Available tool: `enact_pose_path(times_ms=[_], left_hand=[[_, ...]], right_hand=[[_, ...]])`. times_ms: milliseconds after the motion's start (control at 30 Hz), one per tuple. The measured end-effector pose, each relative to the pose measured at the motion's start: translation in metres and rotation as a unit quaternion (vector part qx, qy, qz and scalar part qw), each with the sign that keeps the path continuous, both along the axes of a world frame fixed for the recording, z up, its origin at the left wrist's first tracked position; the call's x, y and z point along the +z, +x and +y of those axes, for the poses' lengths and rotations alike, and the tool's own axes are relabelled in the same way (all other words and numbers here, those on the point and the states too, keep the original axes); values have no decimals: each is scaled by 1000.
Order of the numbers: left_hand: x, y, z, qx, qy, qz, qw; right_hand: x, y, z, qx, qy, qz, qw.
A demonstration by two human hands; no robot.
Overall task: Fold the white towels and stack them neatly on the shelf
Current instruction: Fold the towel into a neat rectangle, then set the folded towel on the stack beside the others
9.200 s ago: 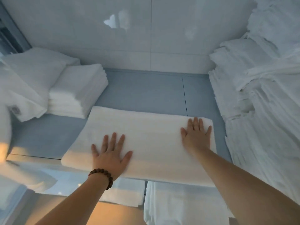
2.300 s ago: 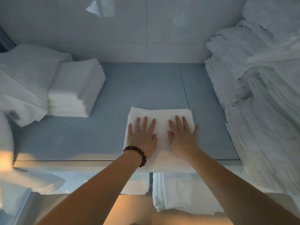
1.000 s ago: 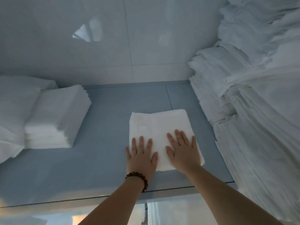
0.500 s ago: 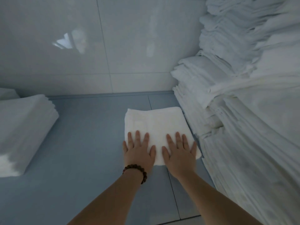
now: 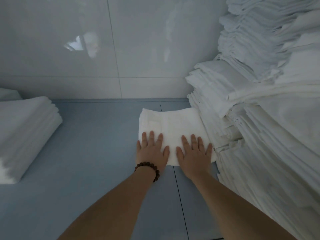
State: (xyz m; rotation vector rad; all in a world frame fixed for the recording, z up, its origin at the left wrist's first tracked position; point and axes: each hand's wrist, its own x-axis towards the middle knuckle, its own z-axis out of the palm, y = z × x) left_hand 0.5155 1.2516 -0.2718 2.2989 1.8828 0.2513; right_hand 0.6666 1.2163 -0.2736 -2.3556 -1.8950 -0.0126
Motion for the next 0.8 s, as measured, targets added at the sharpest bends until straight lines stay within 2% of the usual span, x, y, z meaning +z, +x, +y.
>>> enact_pose_path(times_ms=[167, 300, 400, 600, 800], left_hand=[[7, -12, -22, -7, -48, -7, 999], [24, -32, -48, -9, -114, -22, 993], [48, -52, -82, 13, -133, -45, 990], [92, -89, -162, 13, -64, -65, 996], [120, -105, -219, 28, 22, -81, 996]], right_hand=[[12, 4, -19, 12, -28, 23, 999], [34, 7, -44, 14, -97, 74, 992], [66, 0, -77, 28, -94, 124, 987], [116, -22, -149, 69, -43, 198, 977], [130, -57, -194, 52, 40, 236, 970]])
